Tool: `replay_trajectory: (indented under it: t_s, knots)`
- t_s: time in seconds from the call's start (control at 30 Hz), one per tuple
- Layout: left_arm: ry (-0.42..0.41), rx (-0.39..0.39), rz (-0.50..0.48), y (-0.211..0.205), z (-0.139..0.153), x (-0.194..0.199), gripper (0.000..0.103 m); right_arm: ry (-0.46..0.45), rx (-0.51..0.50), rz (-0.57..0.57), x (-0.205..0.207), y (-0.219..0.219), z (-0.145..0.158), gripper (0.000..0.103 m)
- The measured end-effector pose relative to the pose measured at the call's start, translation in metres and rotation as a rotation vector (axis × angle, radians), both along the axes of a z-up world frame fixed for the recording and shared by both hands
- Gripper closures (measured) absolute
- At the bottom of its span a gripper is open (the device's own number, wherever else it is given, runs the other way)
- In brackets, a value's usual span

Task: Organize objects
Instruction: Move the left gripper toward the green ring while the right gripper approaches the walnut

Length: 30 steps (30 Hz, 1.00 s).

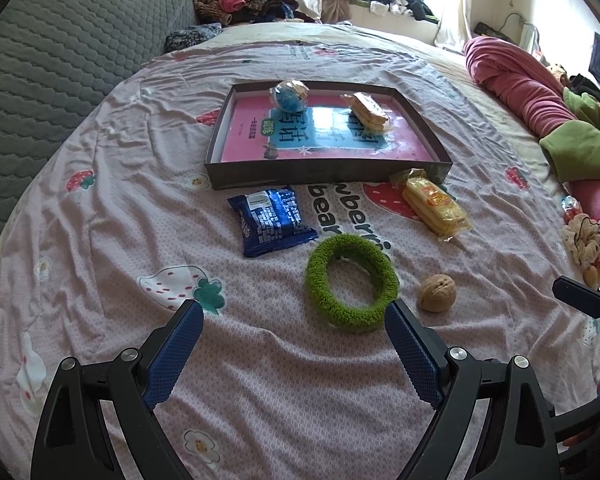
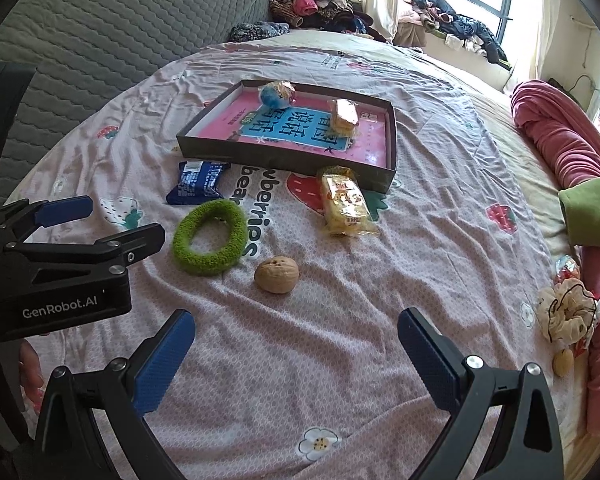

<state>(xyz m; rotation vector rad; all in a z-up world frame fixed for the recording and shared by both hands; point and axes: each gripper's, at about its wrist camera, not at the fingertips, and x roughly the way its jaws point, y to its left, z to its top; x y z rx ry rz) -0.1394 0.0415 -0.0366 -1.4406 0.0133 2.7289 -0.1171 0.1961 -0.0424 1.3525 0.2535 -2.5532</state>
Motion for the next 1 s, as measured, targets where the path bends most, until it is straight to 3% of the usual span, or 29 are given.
replay_trajectory:
  t_s: [1.0]
  knots:
    - [-0.039,0.005,-0.008,0.003,-0.038,-0.042,0.010,-0.036,0.011,-0.020,-0.038,0.002,-0.038,0.001]
